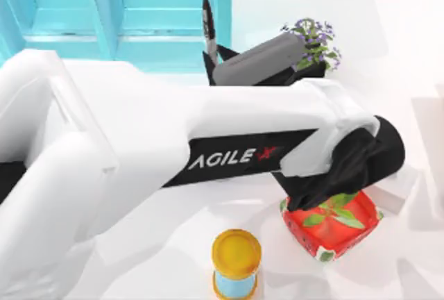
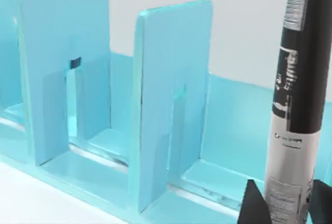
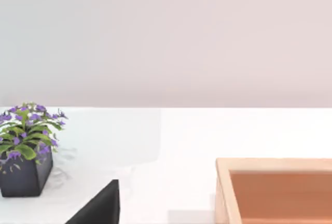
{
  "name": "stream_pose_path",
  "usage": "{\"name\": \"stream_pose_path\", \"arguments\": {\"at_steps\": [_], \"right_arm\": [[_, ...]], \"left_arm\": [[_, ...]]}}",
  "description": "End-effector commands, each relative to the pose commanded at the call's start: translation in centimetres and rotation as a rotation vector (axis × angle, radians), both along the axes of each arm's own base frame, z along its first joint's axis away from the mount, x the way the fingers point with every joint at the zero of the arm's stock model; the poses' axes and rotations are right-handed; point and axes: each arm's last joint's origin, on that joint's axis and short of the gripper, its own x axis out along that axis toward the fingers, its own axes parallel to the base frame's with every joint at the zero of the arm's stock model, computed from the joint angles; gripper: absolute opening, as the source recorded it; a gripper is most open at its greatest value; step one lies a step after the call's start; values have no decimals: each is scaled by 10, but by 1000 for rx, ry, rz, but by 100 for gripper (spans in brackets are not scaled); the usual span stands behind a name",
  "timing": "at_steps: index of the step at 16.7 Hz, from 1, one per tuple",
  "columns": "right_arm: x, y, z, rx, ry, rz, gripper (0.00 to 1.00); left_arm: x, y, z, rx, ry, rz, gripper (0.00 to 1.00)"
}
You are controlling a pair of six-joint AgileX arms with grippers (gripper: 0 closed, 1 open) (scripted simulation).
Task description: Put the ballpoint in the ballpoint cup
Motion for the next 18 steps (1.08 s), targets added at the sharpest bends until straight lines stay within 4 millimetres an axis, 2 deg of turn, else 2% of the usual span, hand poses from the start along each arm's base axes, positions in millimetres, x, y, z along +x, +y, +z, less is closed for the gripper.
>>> {"name": "stream_pose_path", "arguments": {"at_steps": [3, 4, 12, 18], "right_arm": [[0, 0, 0, 0, 0, 0, 100], [0, 0, 0, 0, 0, 0, 100], [0, 0, 0, 0, 0, 0, 100], [0, 0, 0, 0, 0, 0, 100]], "left_arm": [[0, 0, 0, 0, 0, 0, 0], [2, 2, -10, -87, -11, 14, 0], [2, 3, -8, 6, 12, 3, 0], [4, 2, -2, 0, 0, 0, 0]]}}
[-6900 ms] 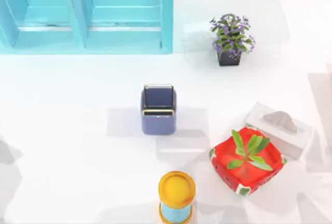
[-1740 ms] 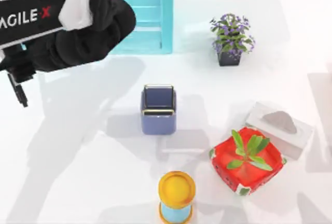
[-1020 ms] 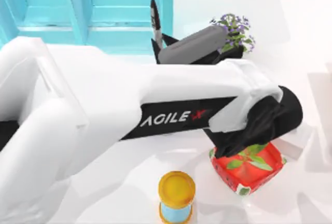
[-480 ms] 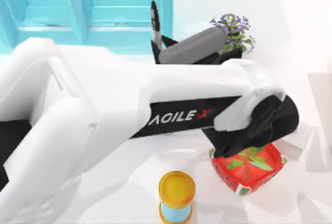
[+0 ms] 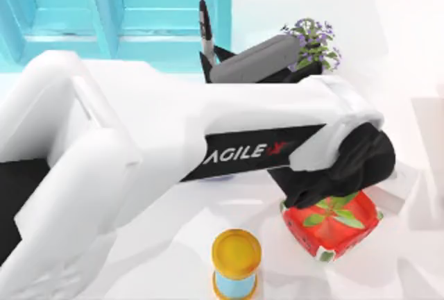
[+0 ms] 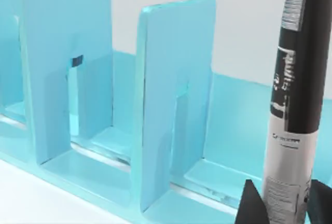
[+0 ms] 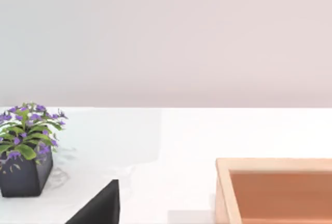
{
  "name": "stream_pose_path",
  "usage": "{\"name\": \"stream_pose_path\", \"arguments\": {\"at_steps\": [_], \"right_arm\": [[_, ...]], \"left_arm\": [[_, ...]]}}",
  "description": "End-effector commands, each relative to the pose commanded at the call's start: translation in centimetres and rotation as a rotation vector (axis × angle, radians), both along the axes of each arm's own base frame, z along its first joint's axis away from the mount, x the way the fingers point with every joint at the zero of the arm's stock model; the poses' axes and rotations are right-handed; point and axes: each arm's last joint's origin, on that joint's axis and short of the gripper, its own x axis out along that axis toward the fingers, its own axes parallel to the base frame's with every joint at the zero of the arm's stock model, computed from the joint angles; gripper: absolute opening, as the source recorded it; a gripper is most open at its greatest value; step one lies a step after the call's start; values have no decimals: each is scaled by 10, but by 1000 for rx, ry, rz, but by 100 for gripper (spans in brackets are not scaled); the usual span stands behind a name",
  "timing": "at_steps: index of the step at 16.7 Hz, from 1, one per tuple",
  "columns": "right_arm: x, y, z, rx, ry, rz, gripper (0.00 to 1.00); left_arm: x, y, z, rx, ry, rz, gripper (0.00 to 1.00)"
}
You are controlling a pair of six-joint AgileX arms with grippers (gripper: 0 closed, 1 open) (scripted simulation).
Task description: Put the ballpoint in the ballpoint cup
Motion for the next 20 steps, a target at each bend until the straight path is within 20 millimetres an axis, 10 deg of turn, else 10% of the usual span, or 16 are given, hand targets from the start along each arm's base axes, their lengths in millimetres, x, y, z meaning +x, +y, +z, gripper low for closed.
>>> {"name": "stream_pose_path", "arguments": {"at_steps": [14, 20], "right_arm": [[0, 0, 0, 0, 0, 0, 100], [0, 0, 0, 0, 0, 0, 100]], "left_arm": [[0, 0, 0, 0, 0, 0, 98], [0, 0, 0, 0, 0, 0, 100]]}}
